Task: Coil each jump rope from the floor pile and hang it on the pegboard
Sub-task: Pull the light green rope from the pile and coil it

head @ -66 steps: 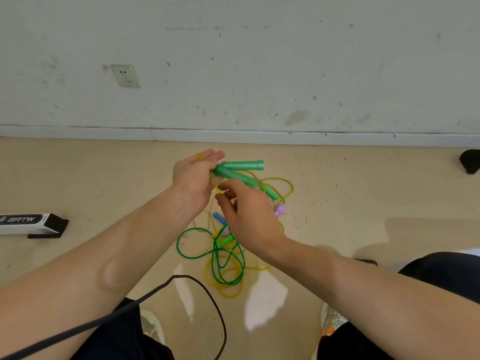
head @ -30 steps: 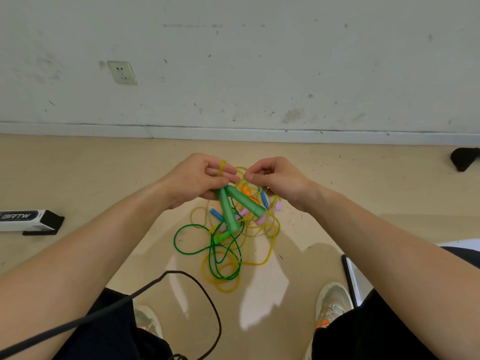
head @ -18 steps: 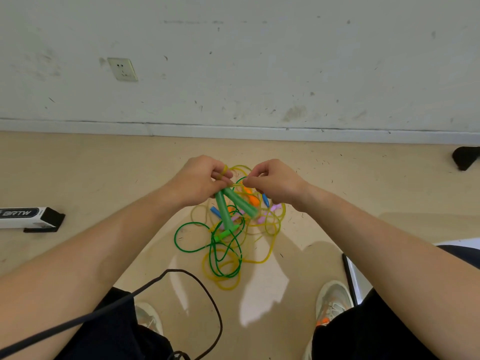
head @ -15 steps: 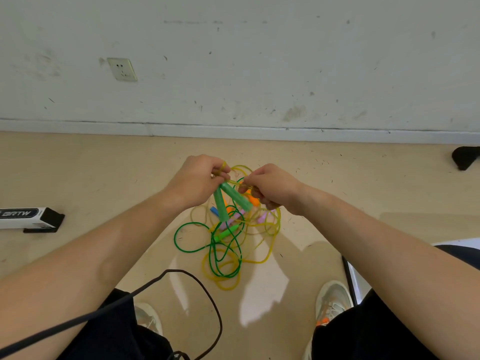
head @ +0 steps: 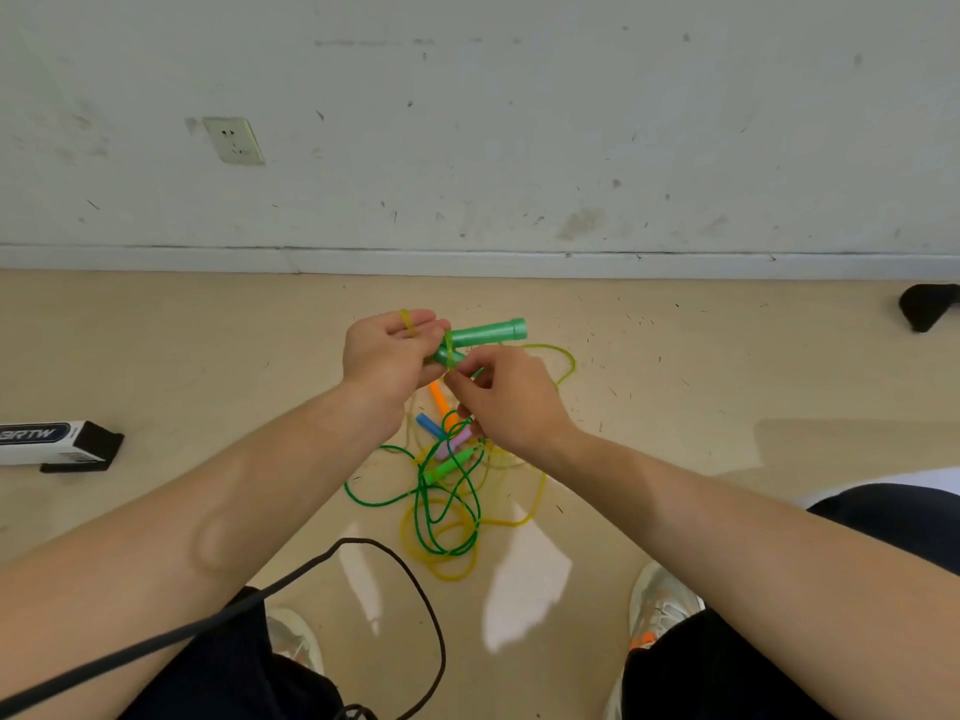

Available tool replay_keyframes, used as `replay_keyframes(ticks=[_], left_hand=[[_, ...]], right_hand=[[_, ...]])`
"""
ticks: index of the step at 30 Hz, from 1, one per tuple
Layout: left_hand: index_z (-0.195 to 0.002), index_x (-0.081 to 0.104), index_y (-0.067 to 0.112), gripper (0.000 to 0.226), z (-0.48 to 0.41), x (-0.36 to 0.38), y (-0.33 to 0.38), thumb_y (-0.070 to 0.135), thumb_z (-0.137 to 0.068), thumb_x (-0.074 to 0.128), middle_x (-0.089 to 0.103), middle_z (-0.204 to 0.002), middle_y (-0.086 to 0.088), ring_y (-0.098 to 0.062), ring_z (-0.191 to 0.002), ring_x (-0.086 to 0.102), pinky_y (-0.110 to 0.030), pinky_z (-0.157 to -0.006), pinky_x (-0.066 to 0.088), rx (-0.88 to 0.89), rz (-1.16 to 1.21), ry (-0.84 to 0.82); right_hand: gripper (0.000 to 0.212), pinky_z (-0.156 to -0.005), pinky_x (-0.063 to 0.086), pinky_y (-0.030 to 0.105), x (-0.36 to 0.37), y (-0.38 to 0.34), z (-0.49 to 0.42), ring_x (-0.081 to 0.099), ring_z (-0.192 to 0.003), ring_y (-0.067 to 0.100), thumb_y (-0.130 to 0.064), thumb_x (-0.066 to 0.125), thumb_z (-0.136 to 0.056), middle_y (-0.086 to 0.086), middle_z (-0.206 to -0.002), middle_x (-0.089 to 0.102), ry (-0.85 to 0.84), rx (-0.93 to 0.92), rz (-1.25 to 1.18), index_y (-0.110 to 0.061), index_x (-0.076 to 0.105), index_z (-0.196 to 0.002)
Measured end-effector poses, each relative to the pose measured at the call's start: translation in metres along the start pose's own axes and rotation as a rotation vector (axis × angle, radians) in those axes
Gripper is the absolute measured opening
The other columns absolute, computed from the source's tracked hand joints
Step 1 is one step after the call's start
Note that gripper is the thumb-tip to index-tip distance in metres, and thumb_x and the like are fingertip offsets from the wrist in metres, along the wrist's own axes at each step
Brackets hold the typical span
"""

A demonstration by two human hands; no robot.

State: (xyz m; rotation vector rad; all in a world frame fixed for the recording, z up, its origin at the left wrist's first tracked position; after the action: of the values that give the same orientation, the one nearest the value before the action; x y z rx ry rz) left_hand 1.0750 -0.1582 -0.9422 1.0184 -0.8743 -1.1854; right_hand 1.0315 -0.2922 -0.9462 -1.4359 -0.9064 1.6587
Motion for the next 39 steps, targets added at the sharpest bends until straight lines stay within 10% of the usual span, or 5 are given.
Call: replay_keyframes(ticks=[11, 19, 28, 39], left_hand=[[-0.109, 0.065, 0.008, 0.031, 0.002, -0.001, 0.005, -0.001, -0.083, 0.077, 0.073, -0.104, -0.004, -0.016, -0.095, 0.072, -0.029, -0.079, 0.060, 0.016, 0.081, 0.056], [-0.103, 0.063, 0.003, 0.018, -0.007, -0.013, 0.022, -0.001, -0.087, 0.071, 0.071, -0.099, -0.008, -0.014, -0.082, 0.073, -0.029, -0.077, 0.062, -0.126, 0.232, -0.099], [-0.110, 0.068, 0.006, 0.028, 0.006, -0.019, 0.036, -0.005, -0.084, 0.071, 0.077, -0.100, -0.005, -0.016, -0.085, 0.075, -0.028, -0.068, 0.062, -0.052, -0.363, -0.585], [-0.103, 0.075, 0.017, 0.029, 0.012, -0.004, 0.019, -0.002, -0.081, 0.076, 0.077, -0.098, 0.004, 0.008, -0.080, 0.069, -0.023, -0.078, 0.059, 0.269, -0.851, -0.716]], right_hand=[[0.018, -0.064, 0.054, 0.032, 0.009, -0.005, 0.008, 0.065, -0.063, 0.012, -0.035, 0.064, -0.092, -0.006, -0.069, 0.066, 0.164, -0.106, 0.135, -0.018, 0.064, -0.089], [0.028, -0.062, 0.043, 0.024, 0.015, 0.025, -0.002, 0.050, -0.062, 0.015, -0.030, 0.052, -0.103, -0.004, -0.061, 0.056, -0.295, 0.093, -0.319, -0.018, 0.069, -0.084], [0.018, -0.051, 0.034, 0.019, -0.040, 0.024, -0.026, 0.040, -0.055, 0.008, -0.001, 0.057, -0.094, -0.002, -0.064, 0.055, -0.393, 0.060, -0.069, -0.002, 0.075, -0.091], [0.032, -0.045, 0.034, 0.023, -0.033, 0.004, -0.015, 0.040, -0.044, 0.012, -0.029, 0.072, -0.090, 0.001, -0.059, 0.052, -0.258, 0.270, -0.080, 0.003, 0.073, -0.084]])
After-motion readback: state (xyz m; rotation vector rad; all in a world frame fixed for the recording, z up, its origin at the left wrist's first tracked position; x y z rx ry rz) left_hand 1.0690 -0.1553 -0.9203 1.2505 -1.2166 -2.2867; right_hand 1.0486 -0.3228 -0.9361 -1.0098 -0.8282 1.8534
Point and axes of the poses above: each hand's wrist, its own z-axis away from the middle knuckle, its own x-axis out of the palm, y = z × x, the point moved 3 cm from there along -z, towards the middle knuckle
